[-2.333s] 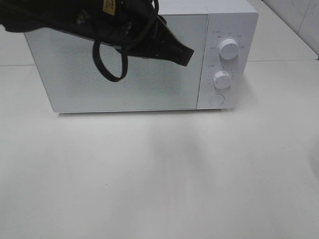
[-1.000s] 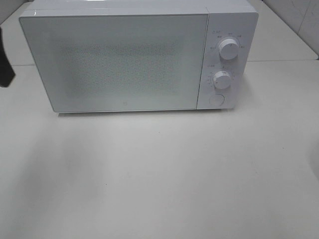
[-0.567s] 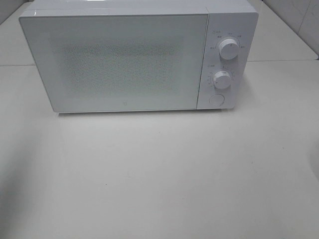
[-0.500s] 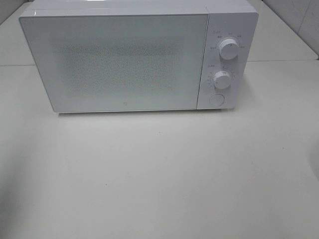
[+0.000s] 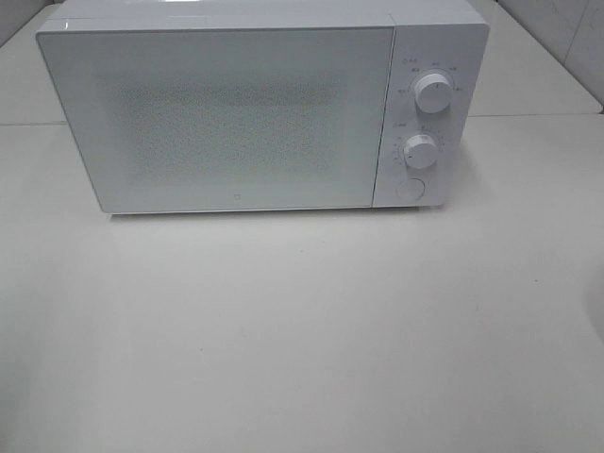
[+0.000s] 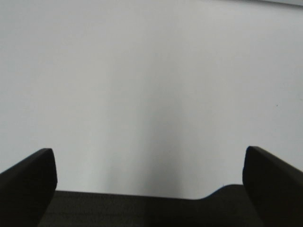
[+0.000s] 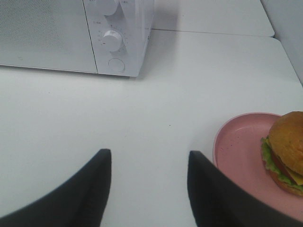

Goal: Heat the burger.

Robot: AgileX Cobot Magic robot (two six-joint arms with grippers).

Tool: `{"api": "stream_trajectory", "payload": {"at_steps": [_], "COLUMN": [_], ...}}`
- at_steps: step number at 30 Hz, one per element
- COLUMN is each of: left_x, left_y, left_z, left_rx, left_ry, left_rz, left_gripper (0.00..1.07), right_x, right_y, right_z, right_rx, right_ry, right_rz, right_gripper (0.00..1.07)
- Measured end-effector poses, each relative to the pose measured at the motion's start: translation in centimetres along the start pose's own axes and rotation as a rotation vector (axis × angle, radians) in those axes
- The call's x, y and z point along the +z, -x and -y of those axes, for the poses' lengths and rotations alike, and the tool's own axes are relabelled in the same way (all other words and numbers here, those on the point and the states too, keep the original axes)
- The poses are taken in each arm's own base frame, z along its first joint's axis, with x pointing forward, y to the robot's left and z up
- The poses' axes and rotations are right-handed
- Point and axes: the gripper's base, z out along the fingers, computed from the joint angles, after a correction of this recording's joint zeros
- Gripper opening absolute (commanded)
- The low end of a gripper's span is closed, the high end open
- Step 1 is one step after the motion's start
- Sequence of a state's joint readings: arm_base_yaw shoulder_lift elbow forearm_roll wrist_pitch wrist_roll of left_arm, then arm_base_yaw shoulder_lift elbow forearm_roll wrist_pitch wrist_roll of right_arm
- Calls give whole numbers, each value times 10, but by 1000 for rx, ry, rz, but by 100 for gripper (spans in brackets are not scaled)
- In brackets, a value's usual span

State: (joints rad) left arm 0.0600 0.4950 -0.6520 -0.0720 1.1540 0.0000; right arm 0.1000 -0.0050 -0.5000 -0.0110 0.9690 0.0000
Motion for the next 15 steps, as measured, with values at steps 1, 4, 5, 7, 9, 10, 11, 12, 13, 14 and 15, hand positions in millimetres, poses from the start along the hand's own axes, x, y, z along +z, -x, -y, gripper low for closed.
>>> {"api": "stream_trajectory", "payload": {"at_steps": [1,4,5,7,9,10,11,12,13,14,15], "left_x": [0,4,4,8,8,4,1,1,-4,-4,-6], "left_y": [-2,-15,-15,-27,-30,-34,-36,-36,-41,-41,-44], "left_z": [0,-2,-2,-3,-3,-3,-3,-3,-3,-3,-3], "left_rx": [0,1,1,3,4,8,10,10,14,14,16], "left_ry": [0,8,8,12,12,16,17,17,20,20,21], "left_rz": [23,83,83,95,102,136,158,158,201,201,226], "left_gripper": [101,101,101,101,101,101,101,101,101,101,101], "right_x": [0,0,0,0,0,0,0,0,0,0,0], "right_y": [0,0,0,0,0,0,0,0,0,0,0], "right_z": [0,0,0,0,0,0,0,0,0,0,0], "right_rx": [0,0,0,0,0,0,0,0,0,0,0], "right_ry": [0,0,0,0,0,0,0,0,0,0,0], "right_rz": [0,0,0,0,0,0,0,0,0,0,0], "right_gripper": [52,52,52,52,52,52,52,52,52,52,52]}}
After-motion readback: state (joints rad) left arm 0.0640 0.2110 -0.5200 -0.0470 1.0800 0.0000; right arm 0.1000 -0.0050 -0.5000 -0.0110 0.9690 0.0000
